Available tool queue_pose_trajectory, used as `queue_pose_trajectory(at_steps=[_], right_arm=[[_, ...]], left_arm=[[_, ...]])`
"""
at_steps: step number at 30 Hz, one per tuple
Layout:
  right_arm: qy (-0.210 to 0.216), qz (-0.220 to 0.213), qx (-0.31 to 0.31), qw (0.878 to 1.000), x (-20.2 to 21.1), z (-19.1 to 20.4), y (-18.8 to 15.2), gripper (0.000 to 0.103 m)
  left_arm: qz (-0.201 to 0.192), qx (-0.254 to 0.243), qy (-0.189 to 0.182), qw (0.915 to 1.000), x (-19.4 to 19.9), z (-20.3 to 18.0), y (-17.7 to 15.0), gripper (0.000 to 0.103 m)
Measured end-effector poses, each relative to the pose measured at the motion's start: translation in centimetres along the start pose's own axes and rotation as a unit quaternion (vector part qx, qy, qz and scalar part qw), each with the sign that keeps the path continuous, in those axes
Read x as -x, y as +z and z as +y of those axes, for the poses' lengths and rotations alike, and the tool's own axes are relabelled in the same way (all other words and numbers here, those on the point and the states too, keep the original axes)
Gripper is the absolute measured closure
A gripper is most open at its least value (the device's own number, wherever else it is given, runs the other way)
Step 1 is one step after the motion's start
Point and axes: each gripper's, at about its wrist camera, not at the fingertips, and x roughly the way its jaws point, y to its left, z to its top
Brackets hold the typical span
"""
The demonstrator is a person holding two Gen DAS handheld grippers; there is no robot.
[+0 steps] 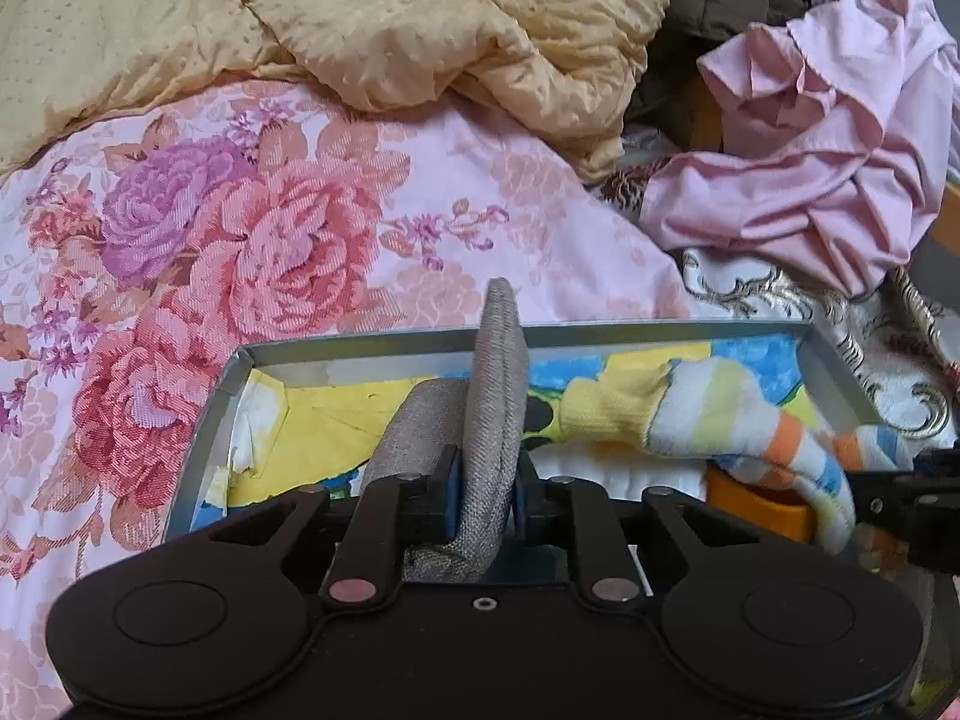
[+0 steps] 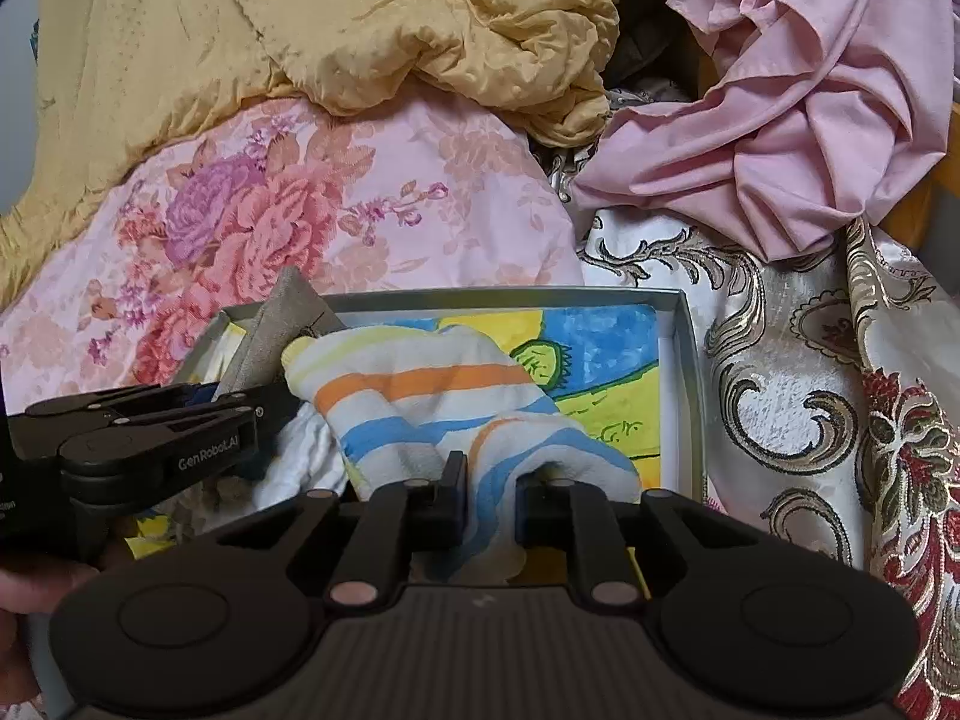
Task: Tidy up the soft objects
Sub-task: 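Lower both grippers into the tray and open them, releasing cloth and sock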
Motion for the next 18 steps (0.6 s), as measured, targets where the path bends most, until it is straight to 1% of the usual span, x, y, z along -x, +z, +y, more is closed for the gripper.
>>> queue_pose_trajectory(at_steps=[3, 4, 5, 6, 7, 8, 9, 10, 11, 12, 13, 14, 15, 16, 17, 18], right_arm=[[0.001, -0.01, 0.0, 1.0, 0.7, 0.0, 0.3, 0.081], [0.0, -0.013, -0.001, 1.0, 0.8, 0.0, 0.4, 0.072], [-0.001, -0.017, -0.005, 1.0, 1.0, 0.0, 0.4, 0.055], [-0.002, -0.022, -0.01, 1.0, 1.4, 0.0, 0.4, 0.049], [-0.004, -0.027, -0.011, 1.0, 1.8, 0.0, 0.5, 0.041], [-0.004, -0.031, -0.012, 0.999, 2.1, -0.1, 0.5, 0.038], [-0.003, -0.033, -0.012, 0.999, 2.4, -0.1, 0.5, 0.037], [-0.003, -0.035, -0.013, 0.999, 2.8, -0.1, 0.5, 0.033], [-0.002, -0.038, -0.014, 0.999, 3.1, -0.1, 0.5, 0.028], [0.0, -0.043, -0.016, 0.999, 3.5, -0.2, 0.5, 0.025], [0.001, -0.046, -0.018, 0.999, 3.8, -0.2, 0.5, 0.018], [0.002, -0.052, -0.019, 0.998, 4.3, -0.2, 0.5, 0.013], [0.004, -0.057, -0.02, 0.998, 4.7, -0.1, 0.6, 0.011], [0.005, -0.061, -0.021, 0.998, 5.1, -0.1, 0.6, 0.007], [0.005, -0.063, -0.021, 0.998, 5.5, 0.0, 0.6, 0.005], [0.007, -0.067, -0.021, 0.997, 6.1, 0.0, 0.5, 0.005]], left_arm=[[-0.003, 0.0, 0.004, 1.0, 0.3, 0.1, 0.0, 0.083], [-0.003, 0.0, 0.005, 1.0, 0.5, 0.1, 0.0, 0.083], [-0.004, -0.002, 0.006, 1.0, 0.7, 0.0, 0.0, 0.083], [-0.005, -0.003, 0.007, 1.0, 0.9, 0.0, 0.0, 0.082], [-0.007, -0.004, 0.009, 0.9999, 1.2, 0.0, 0.0, 0.077], [-0.01, -0.004, 0.011, 0.9999, 1.5, 0.0, 0.1, 0.072], [-0.013, -0.005, 0.015, 0.9998, 1.7, 0.0, 0.1, 0.059], [-0.02, -0.005, 0.022, 0.9996, 2.1, 0.1, 0.1, 0.046], [-0.025, -0.005, 0.025, 0.9994, 2.5, 0.1, 0.0, 0.043], [-0.026, -0.007, 0.027, 0.9993, 2.7, 0.1, 0.0, 0.04], [-0.026, -0.008, 0.027, 0.9993, 3.0, 0.1, 0.0, 0.038], [-0.026, -0.007, 0.027, 0.9993, 3.2, 0.2, 0.0, 0.036], [-0.028, -0.005, 0.027, 0.9992, 3.6, 0.2, -0.1, 0.031], [-0.032, -0.001, 0.027, 0.9991, 4.0, 0.2, -0.1, 0.023], [-0.035, 0.001, 0.027, 0.999, 4.5, 0.2, -0.2, 0.02], [-0.042, 0.003, 0.029, 0.9987, 5.1, 0.2, -0.3, 0.017]])
